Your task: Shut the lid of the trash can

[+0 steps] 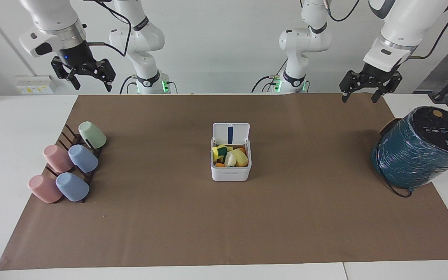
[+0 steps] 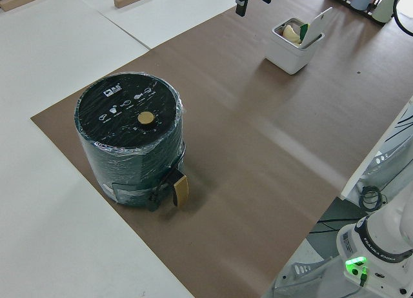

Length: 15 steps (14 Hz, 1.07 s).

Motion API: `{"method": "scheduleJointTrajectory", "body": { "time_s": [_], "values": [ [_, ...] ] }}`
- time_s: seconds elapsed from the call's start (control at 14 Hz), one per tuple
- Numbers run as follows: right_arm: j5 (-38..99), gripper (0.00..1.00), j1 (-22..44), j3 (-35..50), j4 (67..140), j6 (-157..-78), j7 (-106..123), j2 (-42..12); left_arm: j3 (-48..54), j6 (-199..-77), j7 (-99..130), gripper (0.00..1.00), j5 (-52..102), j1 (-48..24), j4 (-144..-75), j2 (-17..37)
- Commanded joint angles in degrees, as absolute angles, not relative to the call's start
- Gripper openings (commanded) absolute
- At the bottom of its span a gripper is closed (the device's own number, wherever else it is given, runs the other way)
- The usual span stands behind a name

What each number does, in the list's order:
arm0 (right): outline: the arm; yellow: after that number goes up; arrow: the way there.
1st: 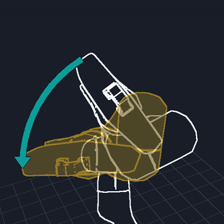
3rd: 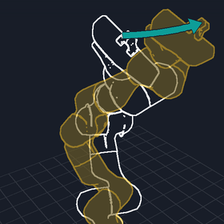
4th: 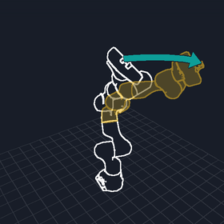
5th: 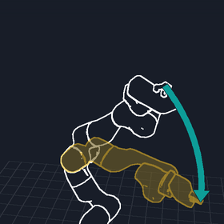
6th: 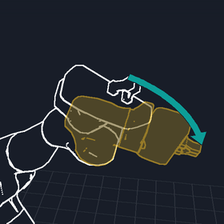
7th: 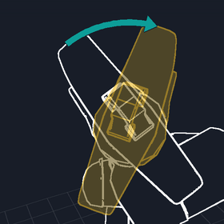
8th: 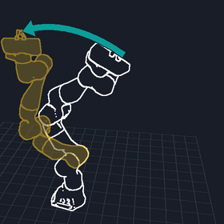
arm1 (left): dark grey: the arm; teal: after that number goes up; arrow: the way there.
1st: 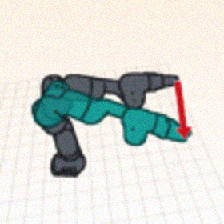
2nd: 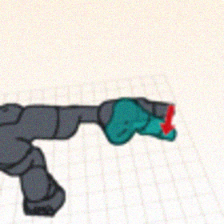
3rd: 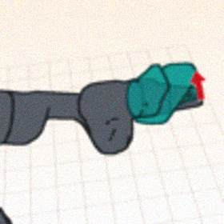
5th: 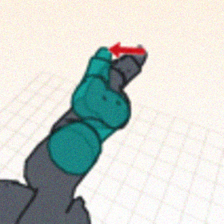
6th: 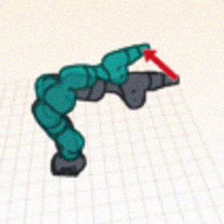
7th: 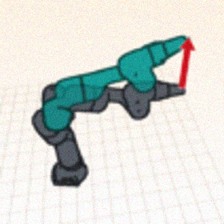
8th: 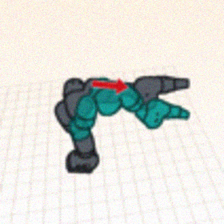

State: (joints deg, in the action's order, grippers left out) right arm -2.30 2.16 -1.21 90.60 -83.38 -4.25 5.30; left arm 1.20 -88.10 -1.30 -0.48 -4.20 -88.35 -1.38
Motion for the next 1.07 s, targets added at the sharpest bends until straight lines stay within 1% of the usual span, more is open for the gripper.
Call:
{"method": "scheduleJointTrajectory", "body": {
  "time_s": [0.0, 0.86, 1.0],
  "values": [
    [-0.71, 1.00, 2.11, -1.23, 92.02, -84.29, -4.75, 6.33, 1.23, -87.89, -1.85, 1.00, 0.09, -3.78, -89.91, -2.81],
    [-0.44, 1.00, 2.11, -1.23, 92.02, -84.29, -4.57, 6.33, 1.23, -87.89, -1.85, 1.00, 0.09, -3.78, -89.91, -2.90],
    [-0.44, 1.00, 2.11, -1.23, 92.02, -84.29, -4.57, 6.33, 1.75, -88.15, -0.79, 1.00, 0.09, -4.65, -89.91, -2.81]
  ]
}}
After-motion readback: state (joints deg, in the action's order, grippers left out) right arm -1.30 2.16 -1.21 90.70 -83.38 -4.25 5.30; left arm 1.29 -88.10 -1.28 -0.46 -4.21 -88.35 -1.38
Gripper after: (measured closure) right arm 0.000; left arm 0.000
